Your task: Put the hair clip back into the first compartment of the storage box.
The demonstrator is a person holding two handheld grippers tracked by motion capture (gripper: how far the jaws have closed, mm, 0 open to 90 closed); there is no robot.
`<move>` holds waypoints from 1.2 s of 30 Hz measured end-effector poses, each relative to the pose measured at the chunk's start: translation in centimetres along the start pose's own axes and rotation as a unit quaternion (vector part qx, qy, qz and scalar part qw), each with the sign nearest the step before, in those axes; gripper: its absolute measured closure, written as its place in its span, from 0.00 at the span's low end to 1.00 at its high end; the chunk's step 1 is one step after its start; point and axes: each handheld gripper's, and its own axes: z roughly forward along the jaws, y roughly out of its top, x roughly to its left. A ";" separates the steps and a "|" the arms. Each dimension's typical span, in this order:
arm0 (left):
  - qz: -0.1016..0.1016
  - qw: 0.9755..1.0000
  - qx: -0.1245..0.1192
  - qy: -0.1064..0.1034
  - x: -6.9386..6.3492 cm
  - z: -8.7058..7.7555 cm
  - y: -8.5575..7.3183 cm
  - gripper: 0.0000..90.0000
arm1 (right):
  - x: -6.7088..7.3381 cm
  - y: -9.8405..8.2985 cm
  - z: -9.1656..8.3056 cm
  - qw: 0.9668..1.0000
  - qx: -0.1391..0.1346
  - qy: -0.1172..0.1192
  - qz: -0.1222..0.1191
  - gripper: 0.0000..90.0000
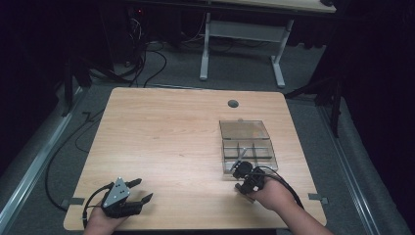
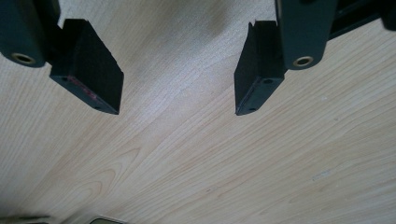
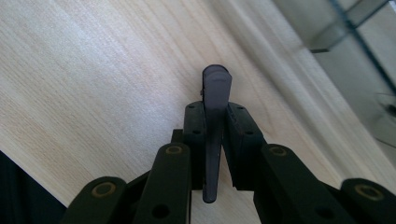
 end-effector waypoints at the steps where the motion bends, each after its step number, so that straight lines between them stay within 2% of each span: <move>1: 0.000 1.000 0.000 0.000 0.0 0.0 0.0 0.37 | -0.1 0.0 -0.1 1.000 0.001 -0.002 -0.002 0.88; 9: 0.000 1.000 0.000 0.000 0.0 0.0 0.0 0.37 | -1.2 -0.3 -0.7 1.000 -0.001 -0.003 0.003 0.88; 17: 0.000 1.000 0.001 0.000 0.0 0.0 0.0 0.37 | -2.1 -0.9 -1.0 1.000 -0.002 -0.001 0.019 0.88; 18: 0.000 1.000 0.000 0.000 0.0 0.0 0.0 0.37 | -2.1 -0.9 -1.0 1.000 -0.002 -0.001 0.019 0.88; 19: 0.000 1.000 0.000 0.000 0.0 0.0 0.0 0.37 | -2.6 -0.9 -1.1 1.000 -0.007 -0.002 0.002 0.88; 20: 0.000 1.000 0.000 0.000 0.0 0.0 0.0 0.37 | -2.6 -0.9 -1.1 1.000 -0.007 -0.002 0.002 0.88; 23: 0.000 1.000 0.002 0.000 0.0 0.0 0.0 0.37 | -2.6 -1.2 -1.5 1.000 -0.001 0.000 0.025 0.88; 25: 0.000 1.000 0.002 0.000 0.0 0.0 0.0 0.37 | -2.7 -1.2 -1.5 1.000 -0.005 0.000 0.022 0.88; 27: 0.000 1.000 0.002 0.000 0.0 0.0 0.0 0.37 | -2.8 -1.3 -1.7 1.000 -0.004 0.003 0.031 0.88; 29: 0.000 1.000 0.002 0.000 0.0 0.0 0.0 0.37 | -3.0 -1.3 -1.8 1.000 -0.004 0.001 0.026 0.88; 31: -0.001 1.000 0.001 0.001 0.0 0.0 0.0 0.37 | -3.1 -1.3 -2.0 0.999 -0.004 0.004 0.033 0.88; 36: 0.000 1.000 0.002 0.001 0.0 0.0 0.0 0.37 | -3.6 -1.2 -3.0 0.999 -0.006 0.004 0.035 0.88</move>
